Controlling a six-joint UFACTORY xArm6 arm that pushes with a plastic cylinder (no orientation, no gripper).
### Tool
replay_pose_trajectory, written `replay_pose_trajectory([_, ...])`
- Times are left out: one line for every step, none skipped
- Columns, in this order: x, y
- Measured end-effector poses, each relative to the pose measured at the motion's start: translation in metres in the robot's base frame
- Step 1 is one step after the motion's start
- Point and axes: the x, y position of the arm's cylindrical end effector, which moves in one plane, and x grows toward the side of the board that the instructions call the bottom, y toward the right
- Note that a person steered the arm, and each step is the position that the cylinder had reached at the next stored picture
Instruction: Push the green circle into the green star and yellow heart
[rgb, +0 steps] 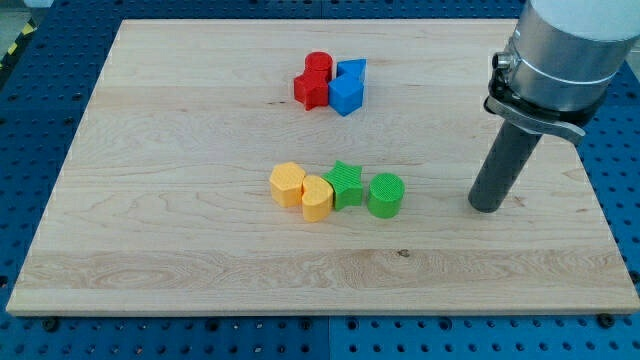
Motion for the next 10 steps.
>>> replay_pose_trajectory([0.025,-0.009])
replay_pose_trajectory([0.041,-0.053])
replay_pose_trajectory([0.037,-0.096])
replay_pose_trajectory([0.011,-0.121])
replay_pose_trajectory([0.005,-0.120])
replay_pose_trajectory([0.010,-0.111])
replay_pose_trajectory([0.004,-0.092])
replay_pose_trajectory([-0.017,-0.083])
replay_pose_trajectory([-0.032,-0.084])
replay_pose_trajectory([-0.037,-0.093])
